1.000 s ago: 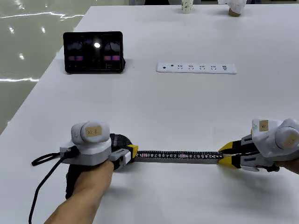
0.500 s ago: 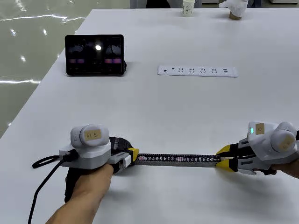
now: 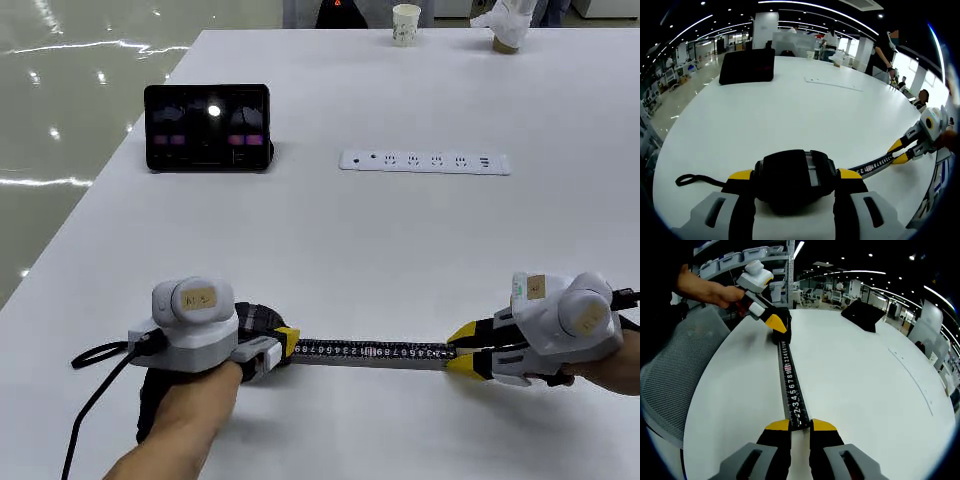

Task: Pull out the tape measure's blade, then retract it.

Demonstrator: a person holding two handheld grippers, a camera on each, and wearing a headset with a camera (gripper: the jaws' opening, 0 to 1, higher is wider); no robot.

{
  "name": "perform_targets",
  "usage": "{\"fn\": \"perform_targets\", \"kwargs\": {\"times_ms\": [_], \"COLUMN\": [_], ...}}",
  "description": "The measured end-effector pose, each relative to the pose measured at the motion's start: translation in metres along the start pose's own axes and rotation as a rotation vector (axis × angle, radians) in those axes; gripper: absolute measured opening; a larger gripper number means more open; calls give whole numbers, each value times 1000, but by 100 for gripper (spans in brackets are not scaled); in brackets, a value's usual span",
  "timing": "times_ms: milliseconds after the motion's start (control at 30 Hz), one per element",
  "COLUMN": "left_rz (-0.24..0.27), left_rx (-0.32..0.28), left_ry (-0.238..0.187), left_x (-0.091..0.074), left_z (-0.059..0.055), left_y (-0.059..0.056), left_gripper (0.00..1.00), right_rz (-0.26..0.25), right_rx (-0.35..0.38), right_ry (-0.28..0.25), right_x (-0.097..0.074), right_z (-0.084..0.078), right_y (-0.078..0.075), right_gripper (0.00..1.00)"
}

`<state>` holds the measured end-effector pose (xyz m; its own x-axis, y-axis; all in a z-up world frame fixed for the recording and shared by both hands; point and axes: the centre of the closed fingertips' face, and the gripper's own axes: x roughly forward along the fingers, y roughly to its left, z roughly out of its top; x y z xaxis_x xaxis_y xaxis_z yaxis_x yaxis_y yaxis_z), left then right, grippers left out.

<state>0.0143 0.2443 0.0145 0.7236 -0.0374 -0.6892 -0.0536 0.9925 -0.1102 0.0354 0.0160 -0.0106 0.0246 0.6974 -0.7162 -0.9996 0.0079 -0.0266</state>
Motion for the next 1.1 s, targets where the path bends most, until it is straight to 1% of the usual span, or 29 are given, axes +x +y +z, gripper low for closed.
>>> {"fn": "perform_targets", "kwargs": {"times_ms": [333, 1100], "left_rz": [-5, -15], "left_rx": [1, 3], "left_ry": [0, -1], "left_x": [-1, -1], "left_z": [0, 0], "left_y": [0, 0], "left_gripper": [58, 58], "right_rz": [7, 28], "right_rx": [-6, -6], "right_ry": [-1, -21], "right_x": [6, 26], "right_z": [6, 27], "right_y": [2, 14], "right_gripper": [10, 10]}}
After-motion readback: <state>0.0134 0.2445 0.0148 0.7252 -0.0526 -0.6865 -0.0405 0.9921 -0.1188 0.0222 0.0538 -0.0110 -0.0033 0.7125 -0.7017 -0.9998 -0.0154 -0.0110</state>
